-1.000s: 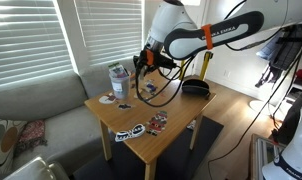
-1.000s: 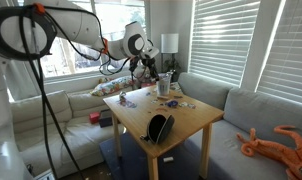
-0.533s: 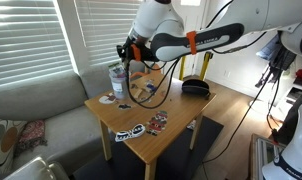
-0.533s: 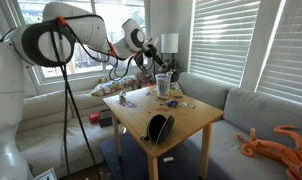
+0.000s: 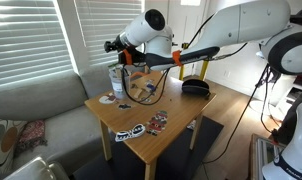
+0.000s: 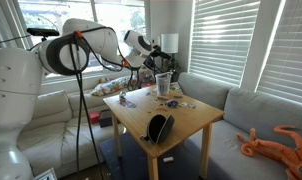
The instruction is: Put one wooden chip inside the plastic cup
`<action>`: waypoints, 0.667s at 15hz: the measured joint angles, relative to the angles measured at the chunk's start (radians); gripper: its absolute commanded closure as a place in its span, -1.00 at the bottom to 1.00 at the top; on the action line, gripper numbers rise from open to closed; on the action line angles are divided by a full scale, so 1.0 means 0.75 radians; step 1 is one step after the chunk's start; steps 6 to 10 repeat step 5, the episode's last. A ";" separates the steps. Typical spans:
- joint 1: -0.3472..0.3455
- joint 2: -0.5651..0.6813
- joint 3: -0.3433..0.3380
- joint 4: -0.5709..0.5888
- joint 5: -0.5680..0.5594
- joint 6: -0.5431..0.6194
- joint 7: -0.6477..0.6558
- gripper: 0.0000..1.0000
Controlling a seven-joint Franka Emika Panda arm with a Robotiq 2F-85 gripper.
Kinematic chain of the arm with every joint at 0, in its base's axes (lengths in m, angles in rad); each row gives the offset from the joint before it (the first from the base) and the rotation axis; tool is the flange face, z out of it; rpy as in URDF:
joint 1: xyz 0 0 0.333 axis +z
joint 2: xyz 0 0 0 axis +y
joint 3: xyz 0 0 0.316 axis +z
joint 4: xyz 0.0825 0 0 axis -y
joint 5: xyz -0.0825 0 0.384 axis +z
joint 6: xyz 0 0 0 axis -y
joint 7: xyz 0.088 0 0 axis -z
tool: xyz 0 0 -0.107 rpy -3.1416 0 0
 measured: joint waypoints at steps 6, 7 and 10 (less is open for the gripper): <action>0.083 -0.005 -0.105 0.043 -0.163 0.156 0.248 -1.00; 0.083 -0.005 -0.105 0.043 -0.163 0.156 0.248 -1.00; 0.083 -0.005 -0.105 0.043 -0.163 0.156 0.248 -1.00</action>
